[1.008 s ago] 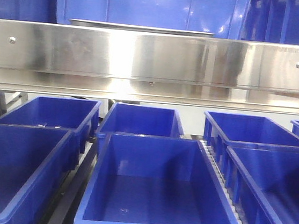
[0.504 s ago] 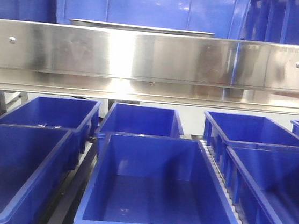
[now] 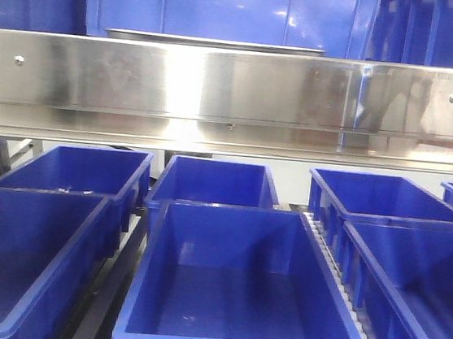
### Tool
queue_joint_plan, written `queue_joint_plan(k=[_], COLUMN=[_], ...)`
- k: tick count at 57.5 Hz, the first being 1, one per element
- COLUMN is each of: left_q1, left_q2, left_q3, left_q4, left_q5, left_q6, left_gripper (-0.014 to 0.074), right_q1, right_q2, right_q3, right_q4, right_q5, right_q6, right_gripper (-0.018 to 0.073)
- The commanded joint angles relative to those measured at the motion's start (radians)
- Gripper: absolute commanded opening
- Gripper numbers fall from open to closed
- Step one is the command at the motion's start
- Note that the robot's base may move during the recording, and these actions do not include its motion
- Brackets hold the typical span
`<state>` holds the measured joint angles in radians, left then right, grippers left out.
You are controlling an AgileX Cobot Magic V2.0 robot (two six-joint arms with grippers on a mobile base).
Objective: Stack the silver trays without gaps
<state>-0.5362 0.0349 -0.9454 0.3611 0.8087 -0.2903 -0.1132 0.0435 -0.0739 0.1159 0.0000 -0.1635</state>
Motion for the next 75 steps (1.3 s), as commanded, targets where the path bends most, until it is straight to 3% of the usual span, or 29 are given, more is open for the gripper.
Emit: queue_joint_plan(k=[1,20,23,75], left_q1=[-0.005,-0.005,-0.005,-0.005], left_q2=[-0.002,-0.002,-0.002,-0.002], left_q3=[0.003,0.003,0.003,0.003], left_q4=[0.001,0.001,0.001,0.001], left_q5=[-0.011,-0.011,-0.011,-0.011], left_q6=[0.0,0.0,0.0,0.0], left_gripper=[-0.0009,-0.0009,-0.0009,-0.0009], right_q1=[-0.005,0.061,0.067,0.065], right_q2=[-0.006,-0.043,-0.043,-0.043], right_q3=[0.014,0.074,0.074,0.074], right_q4=[0.002,0.0,-0.007,-0.013], right_q5=[-0.007,-0.03,0.023,0.044], right_q6=[-0.002,0.048,0.059,0.082], right_gripper=[-0.0081,-0.0081,-0.0081,-0.0081])
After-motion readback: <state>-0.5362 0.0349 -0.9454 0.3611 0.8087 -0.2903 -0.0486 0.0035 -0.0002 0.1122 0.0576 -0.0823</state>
